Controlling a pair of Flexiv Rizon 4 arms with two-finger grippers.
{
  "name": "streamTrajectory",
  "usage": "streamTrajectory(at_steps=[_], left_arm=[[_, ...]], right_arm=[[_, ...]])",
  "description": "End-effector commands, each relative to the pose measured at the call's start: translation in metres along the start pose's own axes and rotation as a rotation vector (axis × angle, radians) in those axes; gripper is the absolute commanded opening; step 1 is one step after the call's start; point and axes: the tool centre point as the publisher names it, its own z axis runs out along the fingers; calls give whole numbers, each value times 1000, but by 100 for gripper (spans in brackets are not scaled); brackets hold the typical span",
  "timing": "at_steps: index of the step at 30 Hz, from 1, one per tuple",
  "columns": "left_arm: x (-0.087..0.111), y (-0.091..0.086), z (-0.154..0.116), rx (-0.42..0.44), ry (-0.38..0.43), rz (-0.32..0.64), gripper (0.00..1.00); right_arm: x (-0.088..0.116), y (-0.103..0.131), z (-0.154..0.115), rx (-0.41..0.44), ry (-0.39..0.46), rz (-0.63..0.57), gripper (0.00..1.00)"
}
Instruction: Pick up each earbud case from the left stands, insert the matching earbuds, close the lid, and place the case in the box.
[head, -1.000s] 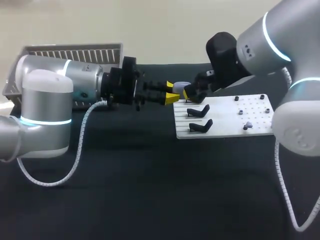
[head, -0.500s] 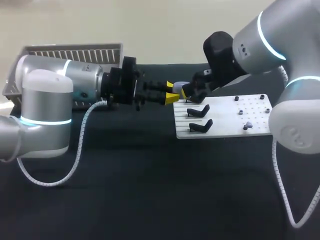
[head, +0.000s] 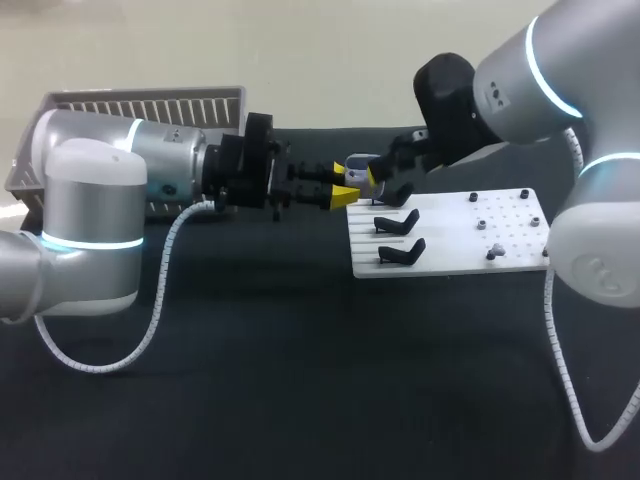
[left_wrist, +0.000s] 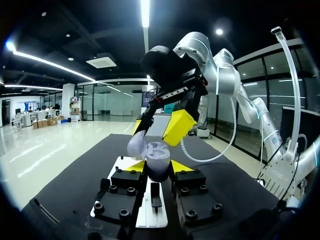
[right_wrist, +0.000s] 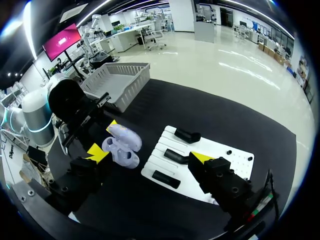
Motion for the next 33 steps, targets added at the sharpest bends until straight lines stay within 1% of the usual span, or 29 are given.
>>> streamTrajectory(at_steps=[1, 4, 7, 10, 11, 16, 21, 23, 27, 30, 33], left_arm=[[0, 0, 0, 0, 1, 0, 0], [0, 0, 0, 0, 1, 0, 0], [0, 0, 0, 0, 1, 0, 0], [0, 0, 0, 0, 1, 0, 0], [0, 0, 0, 0, 1, 0, 0], [0, 0, 0, 0, 1, 0, 0], [-1, 0, 1, -7, -7, 16, 0], [-3, -1, 1, -12, -19, 35, 0], [-5, -2, 2, -12, -27, 60, 0], [-6, -4, 4, -25, -8, 88, 0], [-5, -4, 6, -14, -26, 77, 0]], right_arm=[[4, 1, -7, 24, -31, 0, 100], [2, -1, -14, 55, -60, -20, 100], [1, -4, -28, 126, -84, -59, 100], [6, -10, -43, 212, -81, -104, 100], [8, -13, -48, 248, -73, -106, 100], [24, -32, -69, 345, -38, -120, 100], [46, -54, -83, 439, 31, -105, 100], [56, -64, -84, 451, 72, -101, 100], [74, -80, -83, 399, 114, -52, 100], [86, -90, -81, 397, 156, -41, 100], [96, -101, -78, 391, 204, -29, 100]])
